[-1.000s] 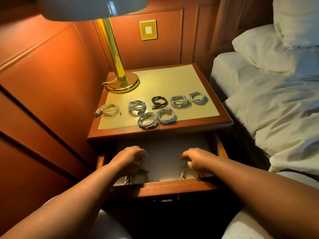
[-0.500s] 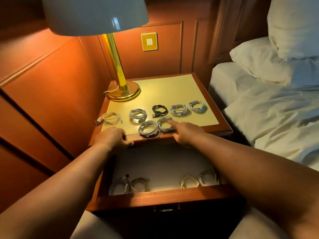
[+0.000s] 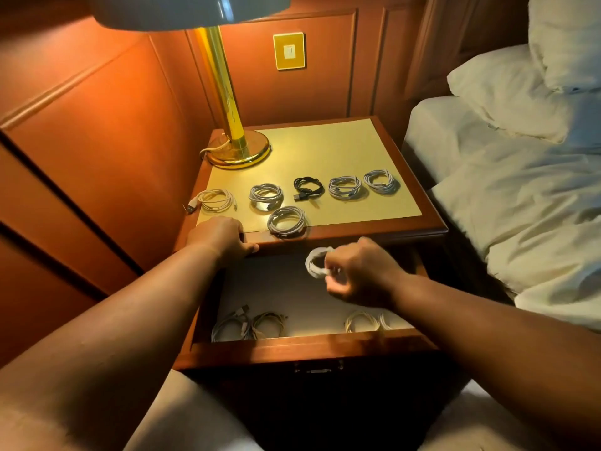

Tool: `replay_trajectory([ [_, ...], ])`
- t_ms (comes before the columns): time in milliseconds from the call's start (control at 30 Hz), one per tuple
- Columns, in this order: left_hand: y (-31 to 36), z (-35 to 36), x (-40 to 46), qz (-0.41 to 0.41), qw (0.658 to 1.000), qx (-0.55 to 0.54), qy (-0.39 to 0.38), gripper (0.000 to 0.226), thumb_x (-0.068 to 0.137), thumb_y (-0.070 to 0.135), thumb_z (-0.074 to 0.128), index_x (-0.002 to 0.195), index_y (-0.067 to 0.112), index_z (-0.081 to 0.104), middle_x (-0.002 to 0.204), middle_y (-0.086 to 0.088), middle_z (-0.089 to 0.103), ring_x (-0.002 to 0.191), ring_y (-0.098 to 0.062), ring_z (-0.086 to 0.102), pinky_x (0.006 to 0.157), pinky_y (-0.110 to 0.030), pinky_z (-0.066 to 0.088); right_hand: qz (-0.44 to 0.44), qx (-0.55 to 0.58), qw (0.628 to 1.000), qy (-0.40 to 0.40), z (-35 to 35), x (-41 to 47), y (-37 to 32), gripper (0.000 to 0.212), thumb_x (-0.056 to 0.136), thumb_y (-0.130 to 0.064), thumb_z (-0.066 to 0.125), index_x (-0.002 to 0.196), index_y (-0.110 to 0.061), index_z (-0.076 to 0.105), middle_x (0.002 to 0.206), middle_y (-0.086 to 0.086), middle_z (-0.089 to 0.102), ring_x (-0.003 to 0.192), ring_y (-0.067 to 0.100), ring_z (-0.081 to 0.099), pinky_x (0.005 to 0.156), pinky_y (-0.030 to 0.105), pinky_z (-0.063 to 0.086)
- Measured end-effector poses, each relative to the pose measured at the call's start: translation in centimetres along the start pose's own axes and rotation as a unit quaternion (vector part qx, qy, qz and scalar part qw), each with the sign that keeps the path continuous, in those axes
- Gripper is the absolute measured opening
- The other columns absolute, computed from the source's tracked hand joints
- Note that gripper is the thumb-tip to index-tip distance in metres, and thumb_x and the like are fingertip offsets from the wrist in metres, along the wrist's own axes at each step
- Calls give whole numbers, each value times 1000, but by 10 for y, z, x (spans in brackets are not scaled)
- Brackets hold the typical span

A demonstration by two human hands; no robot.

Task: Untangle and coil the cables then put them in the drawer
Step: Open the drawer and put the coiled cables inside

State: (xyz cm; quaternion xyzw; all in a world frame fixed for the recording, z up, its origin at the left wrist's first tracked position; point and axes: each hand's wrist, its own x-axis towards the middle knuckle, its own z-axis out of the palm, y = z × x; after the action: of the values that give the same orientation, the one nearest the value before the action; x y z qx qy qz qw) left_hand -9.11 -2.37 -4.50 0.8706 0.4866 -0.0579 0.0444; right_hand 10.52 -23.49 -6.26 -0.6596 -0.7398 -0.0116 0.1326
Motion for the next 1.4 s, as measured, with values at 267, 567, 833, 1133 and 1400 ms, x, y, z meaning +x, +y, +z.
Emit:
replay_trajectory([
  [267, -15, 23, 0, 26, 999, -33, 31, 64, 80, 72, 58, 130, 33, 46, 143, -4, 40, 132, -27, 37, 103, -46, 38, 44, 29, 971, -231, 45, -19, 3, 20, 94, -37, 55, 107, -27, 66, 107, -4, 66, 100, 20, 60, 82, 31, 38],
  [567, -13, 47, 1, 21, 998, -50, 21, 89, 81, 83, 39, 154, 45, 7, 166, 3, -5, 152, -20, -8, 120, -46, -1, 83, 53, 936, -339, 76, -4, 2, 23, 92, -33, 61, 114, -32, 67, 114, -4, 66, 102, 22, 61, 80, 32, 50],
  [833, -14, 44, 4, 17, 998, -58, -2, 91, 80, 83, 42, 154, 46, 6, 166, 4, -8, 152, -20, -10, 121, -47, -2, 76, 100, 948, -294, 53, 15, 1, 27, 92, -43, 62, 115, -31, 65, 109, -6, 67, 95, 16, 62, 73, 29, 47],
  [1133, -14, 45, 8, 13, 998, -58, 1, 93, 77, 84, 43, 154, 46, 8, 166, 4, -6, 152, -20, -8, 120, -48, 0, 119, 48, 988, -89, -2, 95, 12, 56, 95, -28, 58, 146, -36, 36, 111, 2, 62, 86, 16, 56, 69, 29, 50],
  [1400, -15, 43, 9, 11, 998, -67, -6, 93, 77, 84, 45, 154, 46, 9, 166, 5, -6, 152, -19, -7, 120, -47, 1, 84, 39, 990, -108, 1, 103, 15, 24, 94, -28, 61, 118, -25, 67, 116, 1, 65, 98, 18, 59, 75, 24, 42],
])
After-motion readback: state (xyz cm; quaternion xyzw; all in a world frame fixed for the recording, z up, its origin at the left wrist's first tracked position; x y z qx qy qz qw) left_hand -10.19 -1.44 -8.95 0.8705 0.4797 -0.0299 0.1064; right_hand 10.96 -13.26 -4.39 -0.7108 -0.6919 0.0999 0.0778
